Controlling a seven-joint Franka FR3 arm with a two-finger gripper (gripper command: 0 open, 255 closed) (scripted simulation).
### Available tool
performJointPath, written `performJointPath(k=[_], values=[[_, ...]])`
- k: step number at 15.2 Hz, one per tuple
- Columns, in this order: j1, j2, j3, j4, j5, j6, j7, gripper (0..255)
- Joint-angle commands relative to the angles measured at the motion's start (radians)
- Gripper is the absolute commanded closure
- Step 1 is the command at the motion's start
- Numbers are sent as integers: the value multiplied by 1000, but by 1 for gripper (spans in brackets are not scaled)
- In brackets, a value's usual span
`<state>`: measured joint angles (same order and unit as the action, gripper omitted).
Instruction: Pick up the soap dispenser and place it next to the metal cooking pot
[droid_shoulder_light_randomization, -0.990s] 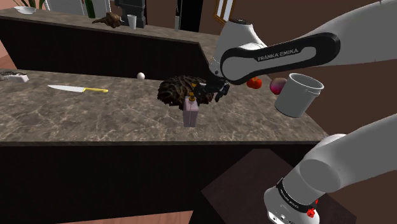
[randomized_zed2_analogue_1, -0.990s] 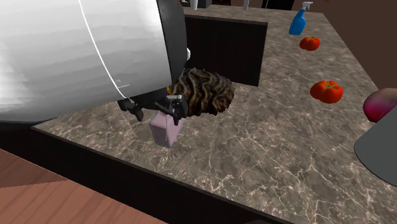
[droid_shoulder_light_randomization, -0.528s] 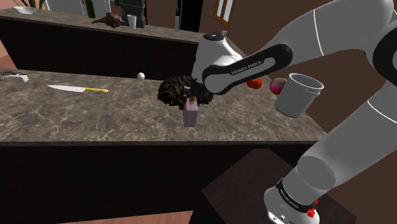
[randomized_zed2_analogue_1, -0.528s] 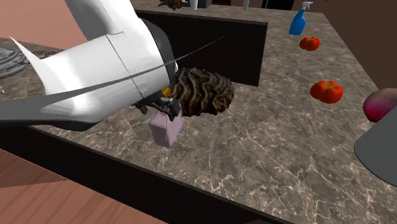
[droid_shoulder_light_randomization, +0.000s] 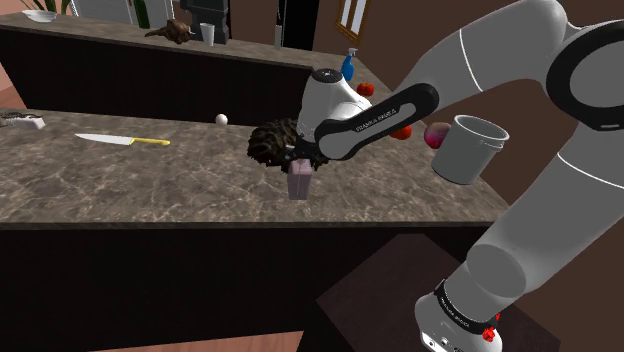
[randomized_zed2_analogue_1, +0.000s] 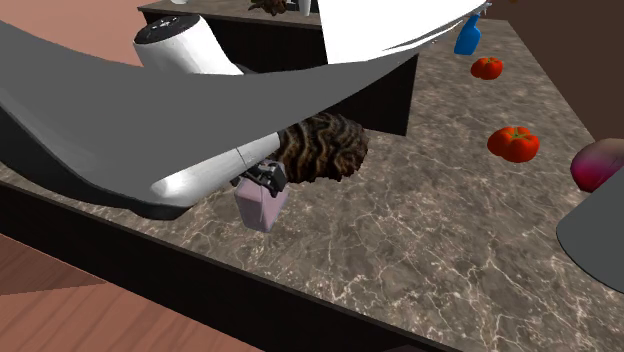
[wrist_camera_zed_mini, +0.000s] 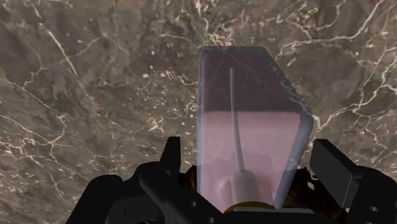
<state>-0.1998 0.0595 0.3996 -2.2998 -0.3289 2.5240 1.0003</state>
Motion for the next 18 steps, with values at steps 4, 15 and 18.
performJointPath(k=[4,15,18], values=[[0,18,-3,3,-17,12,12,0],[0,17,-3,3,-17,12,11,255],[0,18,-3,3,-17,12,12,255]])
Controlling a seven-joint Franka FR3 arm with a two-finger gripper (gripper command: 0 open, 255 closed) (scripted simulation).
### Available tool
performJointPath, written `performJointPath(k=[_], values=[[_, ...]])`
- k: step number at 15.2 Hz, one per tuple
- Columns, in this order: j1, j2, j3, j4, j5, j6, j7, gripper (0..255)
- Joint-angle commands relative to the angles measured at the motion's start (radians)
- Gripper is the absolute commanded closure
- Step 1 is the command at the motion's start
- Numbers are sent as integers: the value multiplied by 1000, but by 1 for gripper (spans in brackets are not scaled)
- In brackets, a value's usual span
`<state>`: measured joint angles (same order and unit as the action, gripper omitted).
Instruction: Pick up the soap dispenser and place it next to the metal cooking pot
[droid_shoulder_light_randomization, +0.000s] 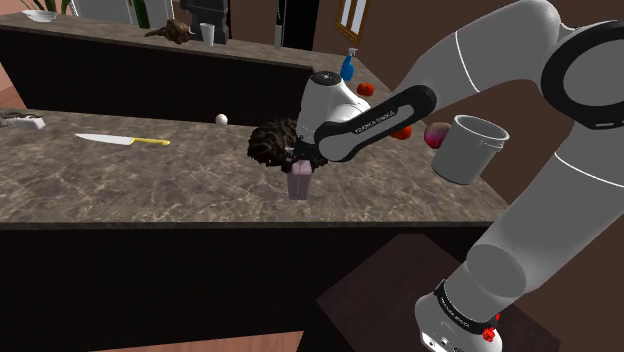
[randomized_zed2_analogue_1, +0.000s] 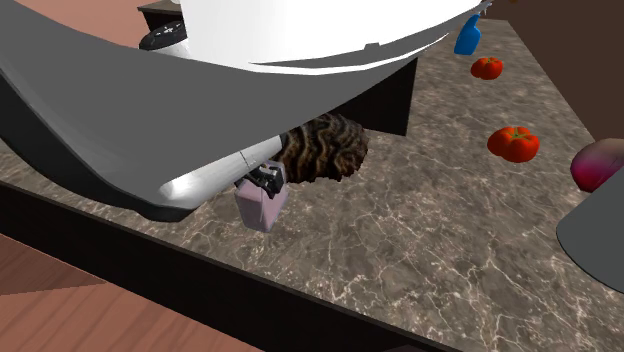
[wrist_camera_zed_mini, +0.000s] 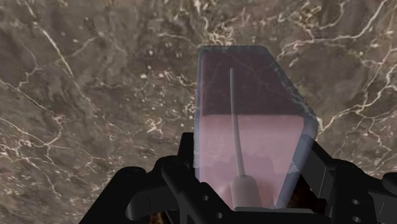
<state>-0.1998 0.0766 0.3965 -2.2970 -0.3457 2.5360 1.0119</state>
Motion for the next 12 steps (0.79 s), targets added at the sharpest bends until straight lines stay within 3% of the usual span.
performJointPath(k=[1,12], values=[[-1,-9,2,3,11,-11,-10,255],[-1,-106,9,55,116,-141,-101,255]])
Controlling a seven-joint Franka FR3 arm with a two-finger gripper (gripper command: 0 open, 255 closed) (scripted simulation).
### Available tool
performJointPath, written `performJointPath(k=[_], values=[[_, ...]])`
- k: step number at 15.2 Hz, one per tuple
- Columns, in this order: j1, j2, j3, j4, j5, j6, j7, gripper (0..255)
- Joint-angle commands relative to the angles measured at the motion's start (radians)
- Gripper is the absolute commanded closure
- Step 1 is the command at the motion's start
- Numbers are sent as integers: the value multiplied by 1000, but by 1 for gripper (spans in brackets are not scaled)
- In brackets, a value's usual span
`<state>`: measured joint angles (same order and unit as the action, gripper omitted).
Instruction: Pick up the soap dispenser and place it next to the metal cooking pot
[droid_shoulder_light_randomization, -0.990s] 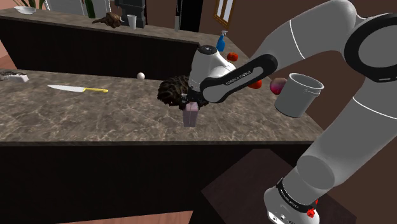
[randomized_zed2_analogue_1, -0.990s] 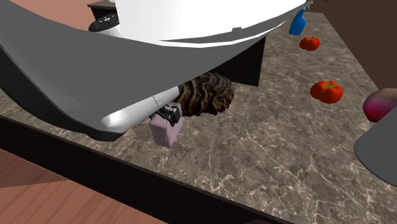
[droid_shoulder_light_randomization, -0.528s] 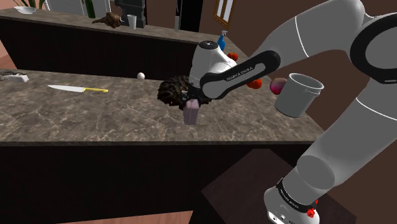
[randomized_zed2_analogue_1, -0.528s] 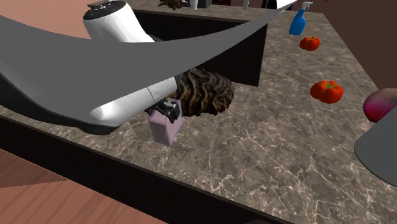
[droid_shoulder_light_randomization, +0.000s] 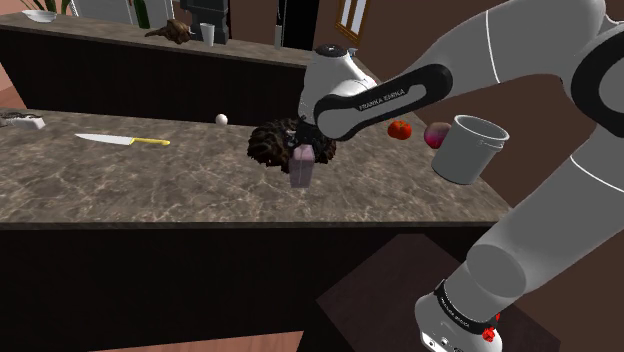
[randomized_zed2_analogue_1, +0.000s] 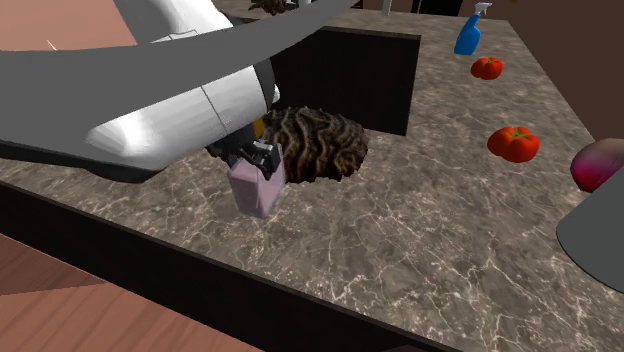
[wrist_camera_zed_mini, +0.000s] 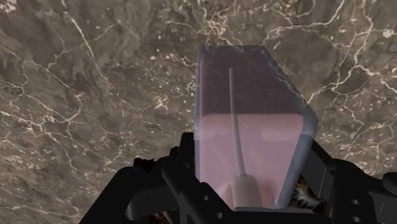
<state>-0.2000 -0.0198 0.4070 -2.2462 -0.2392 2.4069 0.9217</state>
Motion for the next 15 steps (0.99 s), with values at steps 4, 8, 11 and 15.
performJointPath(k=[4,8,11,15], values=[[1,-39,-2,30,37,-62,-36,255],[3,-63,-5,60,59,-112,-58,255],[4,-80,-6,85,73,-151,-72,255],[5,-98,-9,121,89,-202,-89,255]])
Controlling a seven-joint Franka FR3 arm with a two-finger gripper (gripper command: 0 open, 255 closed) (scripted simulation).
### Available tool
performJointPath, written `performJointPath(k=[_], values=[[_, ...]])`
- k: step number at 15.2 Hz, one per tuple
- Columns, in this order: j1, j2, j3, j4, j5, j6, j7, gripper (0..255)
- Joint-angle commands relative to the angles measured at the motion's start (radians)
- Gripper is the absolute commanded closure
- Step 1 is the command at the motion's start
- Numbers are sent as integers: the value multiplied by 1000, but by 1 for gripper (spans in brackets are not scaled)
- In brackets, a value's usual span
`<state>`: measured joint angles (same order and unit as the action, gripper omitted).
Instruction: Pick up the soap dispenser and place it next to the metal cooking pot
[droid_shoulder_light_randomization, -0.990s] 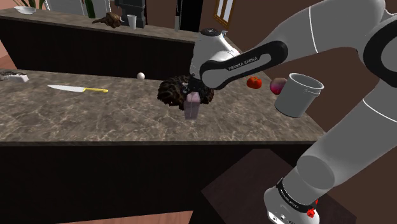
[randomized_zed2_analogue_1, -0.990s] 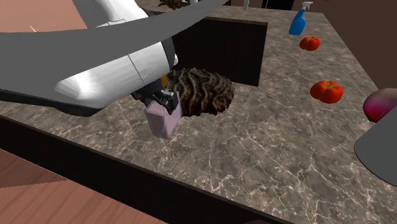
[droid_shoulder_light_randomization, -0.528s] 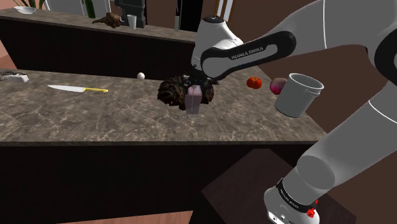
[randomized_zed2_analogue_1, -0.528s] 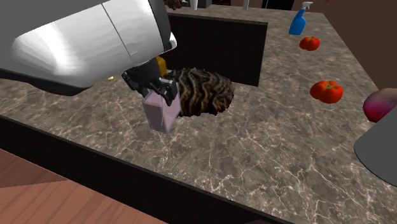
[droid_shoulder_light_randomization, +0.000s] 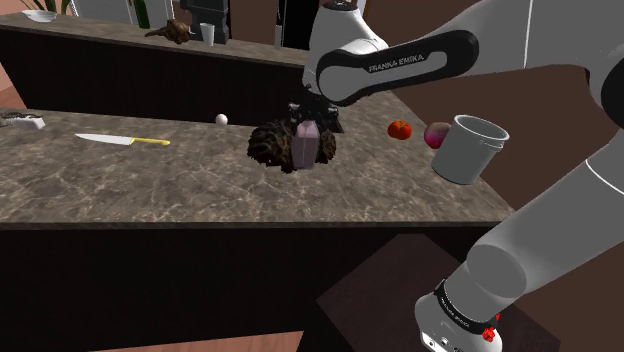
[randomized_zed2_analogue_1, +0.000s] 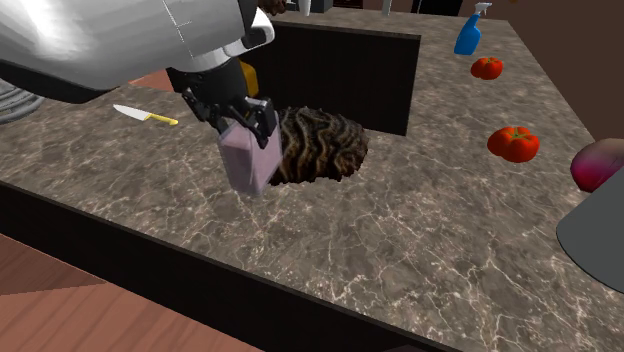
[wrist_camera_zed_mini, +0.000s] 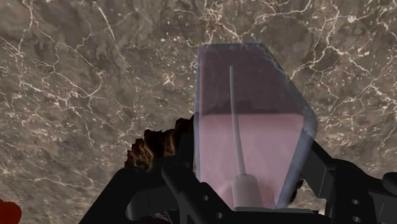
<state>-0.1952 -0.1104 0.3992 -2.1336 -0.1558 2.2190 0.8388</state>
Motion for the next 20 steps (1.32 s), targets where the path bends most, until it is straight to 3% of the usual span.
performJointPath(k=[1,20], values=[[0,-11,-2,17,9,-27,-10,255],[1,-43,-10,240,41,-276,-61,255]])
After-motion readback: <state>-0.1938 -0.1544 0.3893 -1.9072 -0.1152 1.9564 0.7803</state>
